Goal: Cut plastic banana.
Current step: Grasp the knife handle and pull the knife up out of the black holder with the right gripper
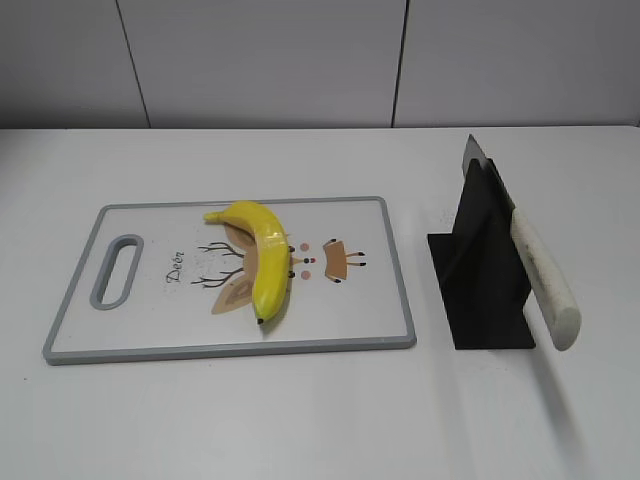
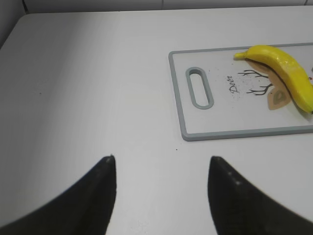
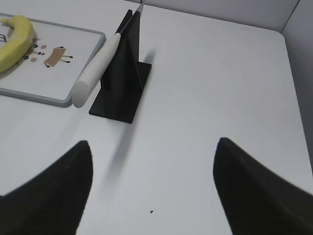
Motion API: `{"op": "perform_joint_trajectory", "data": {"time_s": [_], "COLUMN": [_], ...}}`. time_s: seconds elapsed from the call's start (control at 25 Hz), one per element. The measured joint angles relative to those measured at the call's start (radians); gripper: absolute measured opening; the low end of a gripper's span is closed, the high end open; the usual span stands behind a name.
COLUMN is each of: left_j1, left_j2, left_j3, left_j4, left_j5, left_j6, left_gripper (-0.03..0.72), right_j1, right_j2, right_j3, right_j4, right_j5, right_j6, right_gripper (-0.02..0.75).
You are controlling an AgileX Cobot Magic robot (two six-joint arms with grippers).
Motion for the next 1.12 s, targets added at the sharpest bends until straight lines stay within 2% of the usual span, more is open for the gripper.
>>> {"op": "perform_joint_trajectory", "data": {"time_s": [1.12], "left_j1": [0.000], "left_j2": [0.000], "left_j3": [0.000], "left_j4": [0.000], "left_j5": [0.000], "left_j6": [-0.002], "left_gripper": [0.566], "right_j1": [0.000], "right_j2": [0.000], "right_j3": [0.000], "right_j4": [-0.012], "right_j5": [0.000], "right_j6": [0.000], "right_gripper": [0.589]}}
